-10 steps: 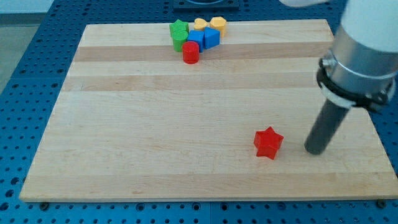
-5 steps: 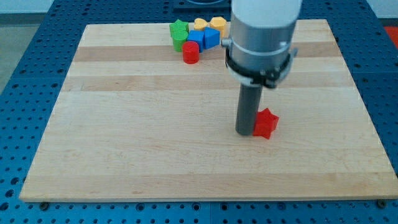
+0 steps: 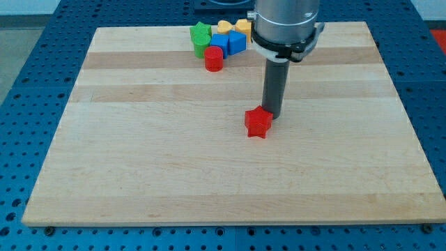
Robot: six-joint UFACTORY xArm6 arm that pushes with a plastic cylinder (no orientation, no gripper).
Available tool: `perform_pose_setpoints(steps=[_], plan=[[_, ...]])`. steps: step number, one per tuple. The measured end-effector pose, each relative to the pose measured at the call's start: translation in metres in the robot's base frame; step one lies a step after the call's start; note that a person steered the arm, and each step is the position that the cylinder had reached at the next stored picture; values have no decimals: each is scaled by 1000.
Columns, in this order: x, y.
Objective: Push the red star into the red circle
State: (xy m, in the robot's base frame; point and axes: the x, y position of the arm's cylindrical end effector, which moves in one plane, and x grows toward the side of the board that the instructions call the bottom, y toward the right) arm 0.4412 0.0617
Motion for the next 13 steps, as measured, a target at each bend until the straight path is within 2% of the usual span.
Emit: perform_pose_setpoints(steps=[3, 4, 5, 6, 7, 9, 10, 11, 12, 13], plan=[[-19, -25], [-12, 41], [41, 56], [86, 12], [72, -47], [-51, -48], [-54, -56], [-6, -81], [36, -71], [33, -10]])
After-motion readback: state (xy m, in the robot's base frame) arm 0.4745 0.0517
